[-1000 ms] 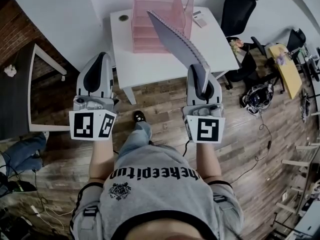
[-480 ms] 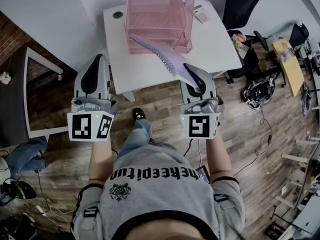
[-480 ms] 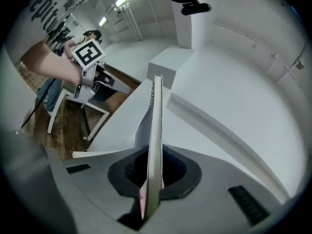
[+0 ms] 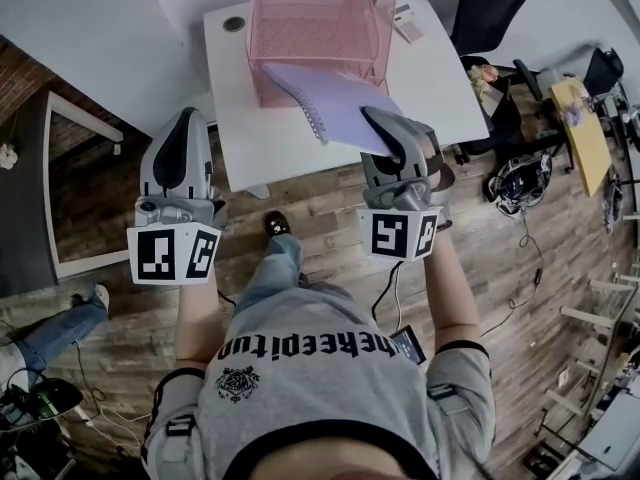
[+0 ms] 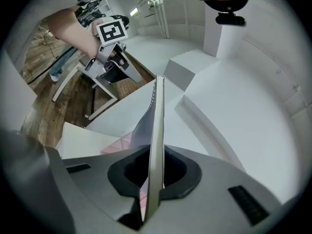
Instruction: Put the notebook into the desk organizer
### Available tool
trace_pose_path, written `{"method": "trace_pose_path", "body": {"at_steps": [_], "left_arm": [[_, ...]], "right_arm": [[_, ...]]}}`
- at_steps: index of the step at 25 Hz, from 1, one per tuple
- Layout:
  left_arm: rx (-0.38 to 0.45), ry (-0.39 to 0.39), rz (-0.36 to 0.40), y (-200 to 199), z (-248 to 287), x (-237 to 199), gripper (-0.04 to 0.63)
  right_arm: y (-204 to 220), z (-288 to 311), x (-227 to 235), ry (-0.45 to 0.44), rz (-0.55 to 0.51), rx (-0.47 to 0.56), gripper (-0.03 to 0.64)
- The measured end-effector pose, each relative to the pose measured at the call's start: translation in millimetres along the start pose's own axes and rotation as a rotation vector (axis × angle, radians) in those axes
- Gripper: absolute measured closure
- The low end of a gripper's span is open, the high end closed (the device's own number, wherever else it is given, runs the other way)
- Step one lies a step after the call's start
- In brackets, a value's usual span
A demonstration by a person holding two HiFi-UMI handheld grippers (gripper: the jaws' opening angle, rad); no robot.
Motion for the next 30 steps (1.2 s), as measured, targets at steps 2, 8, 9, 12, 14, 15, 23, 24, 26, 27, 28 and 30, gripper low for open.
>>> {"method": "trace_pose_path", "body": {"at_steps": [2, 8, 9, 12, 14, 15, 23, 24, 26, 27, 28, 30], "left_arm": [[-0.001, -0.005, 0.002, 1, 3, -3, 0.592], [-0.008, -0.011, 0.001, 5, 9, -11, 0.592], [-0.009, -0.012, 0.001, 6, 9, -12, 0.592], [-0.012, -0.016, 0.001, 8, 10, -16, 0.592], [-0.013, -0.019, 0.001, 9, 11, -19, 0.592], [-0.014, -0.021, 0.001, 9, 11, -20, 0.592], [-0.024, -0.033, 0.003, 14, 4, -31, 0.592], [-0.025, -0.035, 0.003, 14, 3, -32, 0.592], [-0.026, -0.038, 0.003, 14, 2, -34, 0.591], [-0.026, -0.04, 0.003, 14, 1, -36, 0.592], [-0.027, -0.043, 0.003, 14, 0, -38, 0.592], [-0.032, -0.049, 0.001, 16, -2, -42, 0.592]], "right_arm": [[3, 8, 1, -0.003, -0.045, -0.009, 0.585], [10, 27, -4, -0.004, -0.162, -0.027, 0.584], [11, 30, -5, 0.0, -0.174, -0.032, 0.584], [15, 38, -9, 0.014, -0.203, -0.048, 0.584], [16, 45, -14, 0.024, -0.23, -0.057, 0.584], [16, 48, -16, 0.028, -0.244, -0.062, 0.584], [21, 77, -43, 0.037, -0.316, -0.121, 0.584], [22, 80, -46, 0.032, -0.318, -0.127, 0.584], [24, 85, -51, 0.017, -0.319, -0.139, 0.584], [25, 87, -54, 0.008, -0.317, -0.144, 0.584], [25, 89, -57, -0.002, -0.315, -0.149, 0.584], [26, 93, -63, -0.025, -0.305, -0.161, 0.584]]}}
Point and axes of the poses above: the fingertips, and each gripper's own axes: z forward along the fingers, x to its right, y out of its underside, the point moved 9 cm from there along -z, backward along the fingers, and after that the axes turned 13 degrees about -y, right-handed, at the moved point
